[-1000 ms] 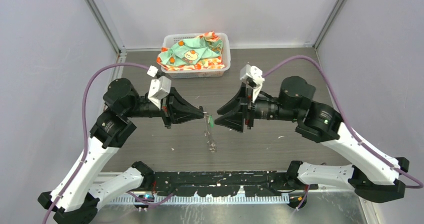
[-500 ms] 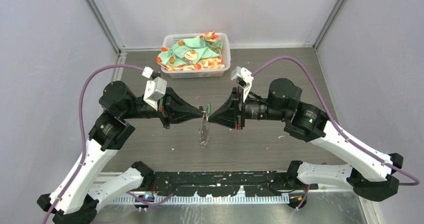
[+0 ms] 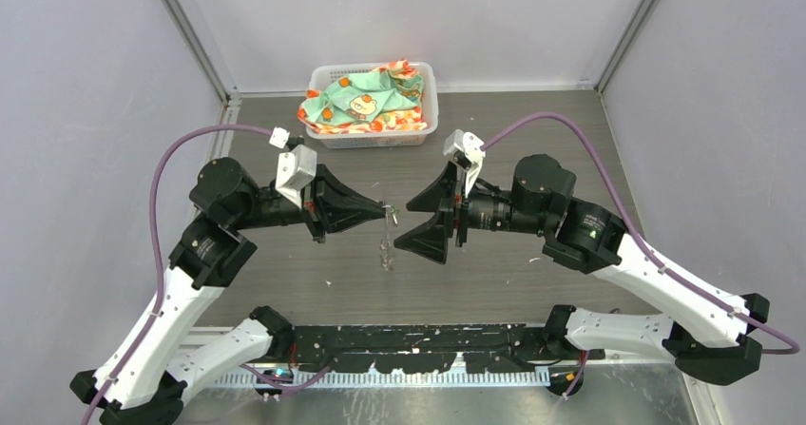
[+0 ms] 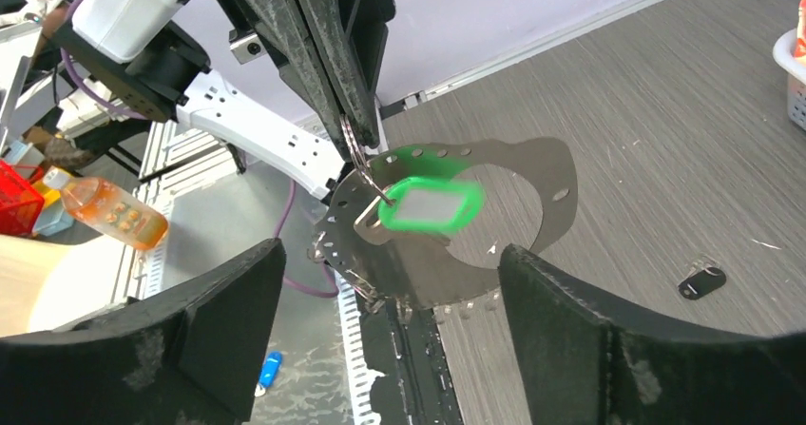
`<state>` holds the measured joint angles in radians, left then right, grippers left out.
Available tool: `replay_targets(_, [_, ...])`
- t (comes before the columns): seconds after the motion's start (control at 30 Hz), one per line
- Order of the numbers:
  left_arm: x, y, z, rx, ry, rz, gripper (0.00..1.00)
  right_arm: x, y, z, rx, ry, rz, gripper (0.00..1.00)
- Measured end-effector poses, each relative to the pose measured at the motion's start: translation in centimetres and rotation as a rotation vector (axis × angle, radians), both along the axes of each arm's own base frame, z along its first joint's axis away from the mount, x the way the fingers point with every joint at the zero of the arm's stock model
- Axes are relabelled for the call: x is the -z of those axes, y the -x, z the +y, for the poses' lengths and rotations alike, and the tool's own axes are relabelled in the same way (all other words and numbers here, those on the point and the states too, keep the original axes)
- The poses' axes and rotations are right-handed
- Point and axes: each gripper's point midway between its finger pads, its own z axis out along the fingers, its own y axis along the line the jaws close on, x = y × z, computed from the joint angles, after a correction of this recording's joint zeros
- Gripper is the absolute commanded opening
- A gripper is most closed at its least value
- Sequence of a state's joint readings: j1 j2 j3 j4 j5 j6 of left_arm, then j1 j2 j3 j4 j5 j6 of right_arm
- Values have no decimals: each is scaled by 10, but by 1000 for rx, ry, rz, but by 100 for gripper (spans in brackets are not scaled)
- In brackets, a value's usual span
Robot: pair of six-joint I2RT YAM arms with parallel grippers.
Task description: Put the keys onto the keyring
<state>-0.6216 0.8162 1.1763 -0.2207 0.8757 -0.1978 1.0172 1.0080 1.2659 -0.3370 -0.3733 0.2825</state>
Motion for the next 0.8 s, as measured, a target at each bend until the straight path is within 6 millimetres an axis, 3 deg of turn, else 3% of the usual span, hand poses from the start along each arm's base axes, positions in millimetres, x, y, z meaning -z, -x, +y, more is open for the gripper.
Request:
replay_targets(0.1, [1, -2, 0, -16, 0, 4, 0, 2, -4, 2, 18, 9, -16, 66])
replay_targets(0.47, [0, -6, 2, -46, 8, 1, 0, 9, -17, 10, 65, 45, -49, 32])
replay_targets(0.63, [1, -6, 2, -47, 6, 4, 0, 8, -21, 9, 92, 48, -62, 21])
replay_targets(0.8, [4, -7, 2, -51, 2, 9, 0, 9, -21, 6, 105, 53, -64, 16])
